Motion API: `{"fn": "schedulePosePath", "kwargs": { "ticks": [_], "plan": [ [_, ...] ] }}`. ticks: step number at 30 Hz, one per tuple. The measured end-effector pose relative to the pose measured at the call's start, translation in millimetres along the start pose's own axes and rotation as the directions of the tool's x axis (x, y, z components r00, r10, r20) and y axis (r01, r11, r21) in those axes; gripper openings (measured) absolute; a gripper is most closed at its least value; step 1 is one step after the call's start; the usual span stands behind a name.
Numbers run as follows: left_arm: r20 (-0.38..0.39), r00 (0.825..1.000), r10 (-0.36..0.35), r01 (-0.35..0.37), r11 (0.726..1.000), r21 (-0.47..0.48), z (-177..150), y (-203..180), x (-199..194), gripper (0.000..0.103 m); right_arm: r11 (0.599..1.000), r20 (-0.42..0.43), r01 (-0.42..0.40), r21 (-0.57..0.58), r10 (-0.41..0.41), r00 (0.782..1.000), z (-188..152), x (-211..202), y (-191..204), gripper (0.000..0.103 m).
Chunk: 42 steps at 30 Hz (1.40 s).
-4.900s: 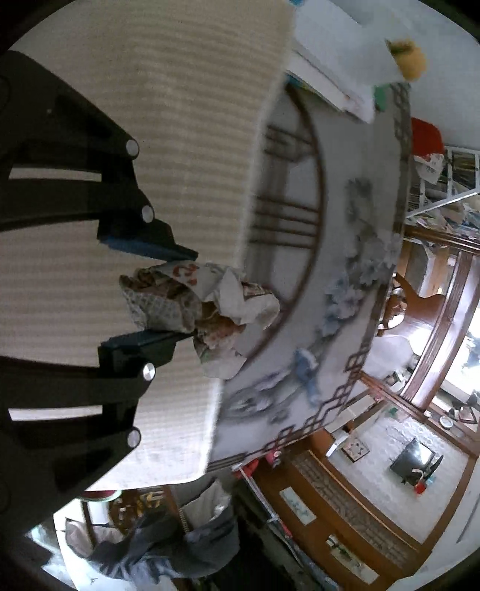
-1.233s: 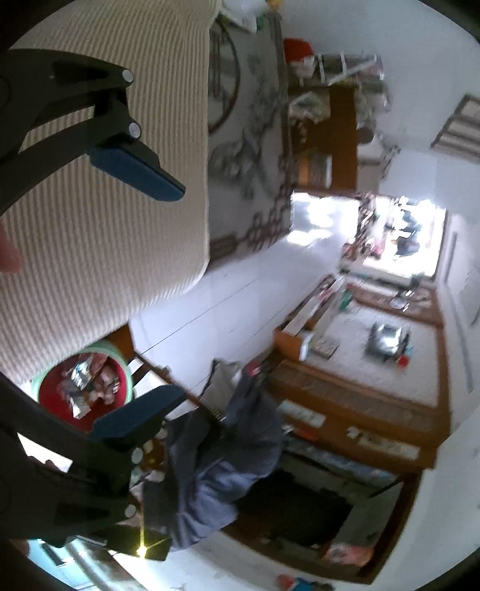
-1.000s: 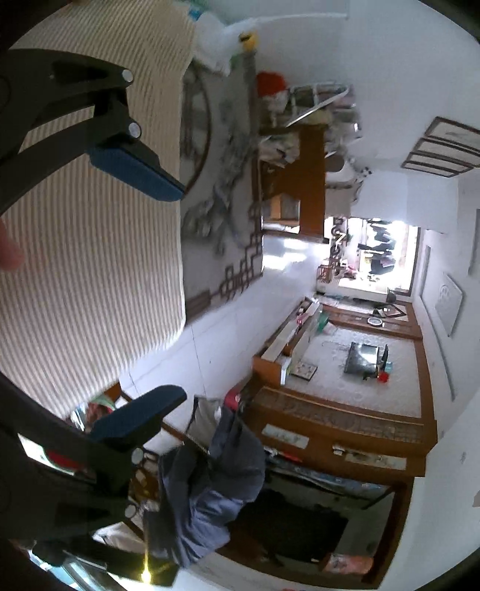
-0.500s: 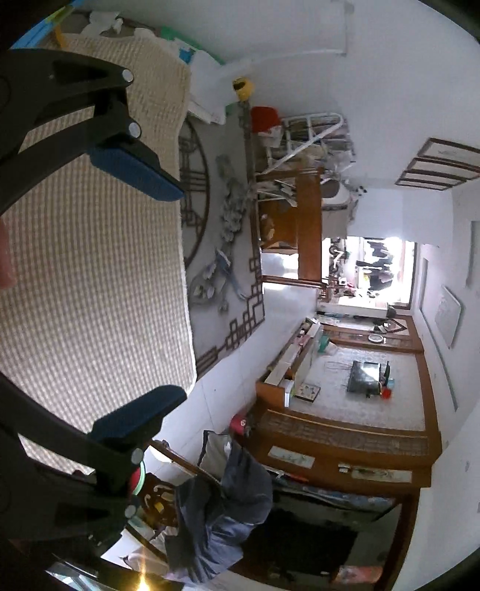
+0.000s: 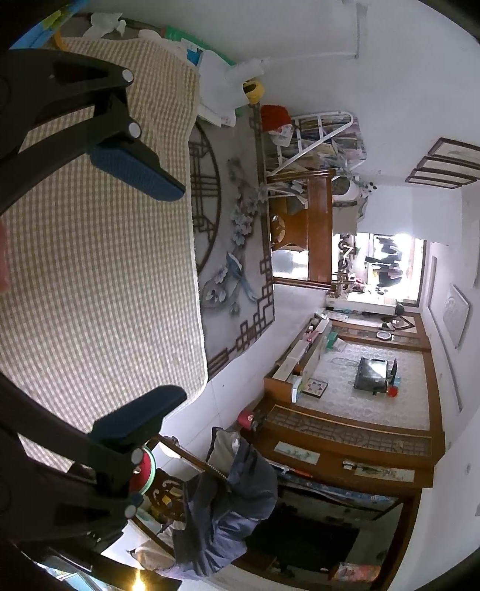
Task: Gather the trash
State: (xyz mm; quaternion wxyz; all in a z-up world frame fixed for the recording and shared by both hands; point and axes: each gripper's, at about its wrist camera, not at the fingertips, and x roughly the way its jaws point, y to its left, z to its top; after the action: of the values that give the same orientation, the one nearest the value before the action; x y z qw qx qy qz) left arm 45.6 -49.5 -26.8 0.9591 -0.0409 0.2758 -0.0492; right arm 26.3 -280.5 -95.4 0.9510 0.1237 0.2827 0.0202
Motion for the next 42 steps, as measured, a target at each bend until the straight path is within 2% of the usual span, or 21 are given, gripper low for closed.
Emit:
{"fn": "schedulePosePath", "kwargs": {
  "ticks": [23, 42],
  "plan": [
    [-0.022, 1.0, 0.006, -0.007, 1.0, -0.022, -9, 9, -2, 0.098, 1.0, -0.018, 0.006, -0.018, -0.006, 1.0, -5, 3, 9, 0.096],
    [-0.039, 0.999, 0.004, -0.004, 1.0, -0.019, -10, 7, 4, 0.098, 1.0, -0.045, 0.016, -0.009, -0.016, 0.999, -4, 12, -10, 0.096]
  ]
}}
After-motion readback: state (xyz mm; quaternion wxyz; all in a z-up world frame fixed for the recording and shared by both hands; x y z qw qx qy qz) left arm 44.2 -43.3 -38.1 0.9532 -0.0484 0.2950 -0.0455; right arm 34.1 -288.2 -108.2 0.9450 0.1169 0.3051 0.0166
